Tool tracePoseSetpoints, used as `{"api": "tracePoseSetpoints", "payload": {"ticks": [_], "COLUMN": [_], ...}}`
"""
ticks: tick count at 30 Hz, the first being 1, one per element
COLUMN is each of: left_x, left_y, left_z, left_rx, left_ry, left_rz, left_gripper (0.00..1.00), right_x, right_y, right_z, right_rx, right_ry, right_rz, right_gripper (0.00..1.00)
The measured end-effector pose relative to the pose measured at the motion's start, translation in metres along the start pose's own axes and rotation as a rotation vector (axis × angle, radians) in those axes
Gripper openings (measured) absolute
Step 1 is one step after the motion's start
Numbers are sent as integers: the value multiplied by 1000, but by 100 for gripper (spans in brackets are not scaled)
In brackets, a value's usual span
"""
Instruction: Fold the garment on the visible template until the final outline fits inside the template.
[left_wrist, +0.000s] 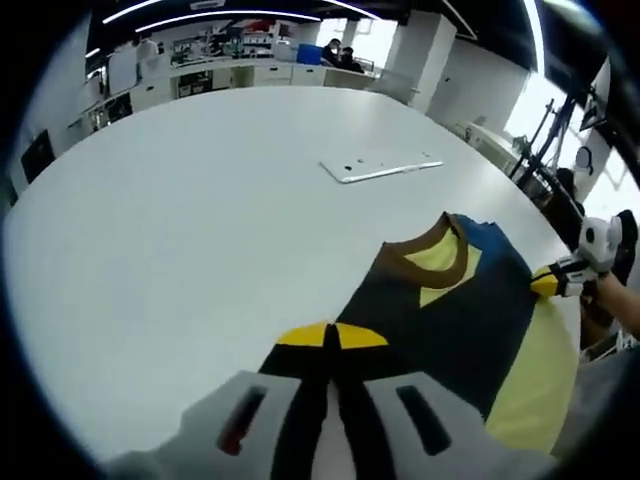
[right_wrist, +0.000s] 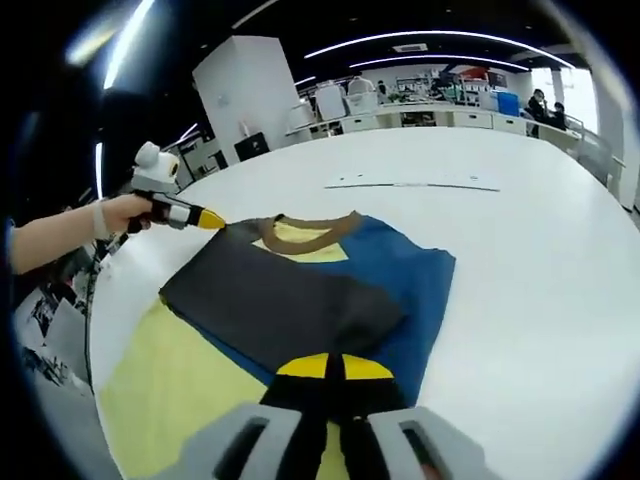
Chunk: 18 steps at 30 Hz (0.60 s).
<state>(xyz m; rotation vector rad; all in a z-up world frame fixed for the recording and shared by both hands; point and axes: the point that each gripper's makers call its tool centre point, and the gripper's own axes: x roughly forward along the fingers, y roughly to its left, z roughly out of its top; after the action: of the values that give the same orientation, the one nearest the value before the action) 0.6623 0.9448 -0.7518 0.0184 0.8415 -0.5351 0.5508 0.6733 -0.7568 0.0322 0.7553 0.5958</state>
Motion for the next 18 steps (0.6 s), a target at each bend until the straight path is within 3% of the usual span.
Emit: {"api": "tracePoseSetpoints", "payload": {"ticks": [13,18], "left_x": [7,0], "left_y": [2,0], "left_z": [-5,2], "left_rx": [4,1], "left_ry": [17,-14], "left_rz": [17,11], "left_gripper": [0,0], "right_x": [-7,-6], "right_y": [-12,-10], "right_z": [-3,-2], "right_rx": [-32,-68], "right_ry": [7,-1], "right_rz": [-29,-32], "right_gripper": [0,0]}}
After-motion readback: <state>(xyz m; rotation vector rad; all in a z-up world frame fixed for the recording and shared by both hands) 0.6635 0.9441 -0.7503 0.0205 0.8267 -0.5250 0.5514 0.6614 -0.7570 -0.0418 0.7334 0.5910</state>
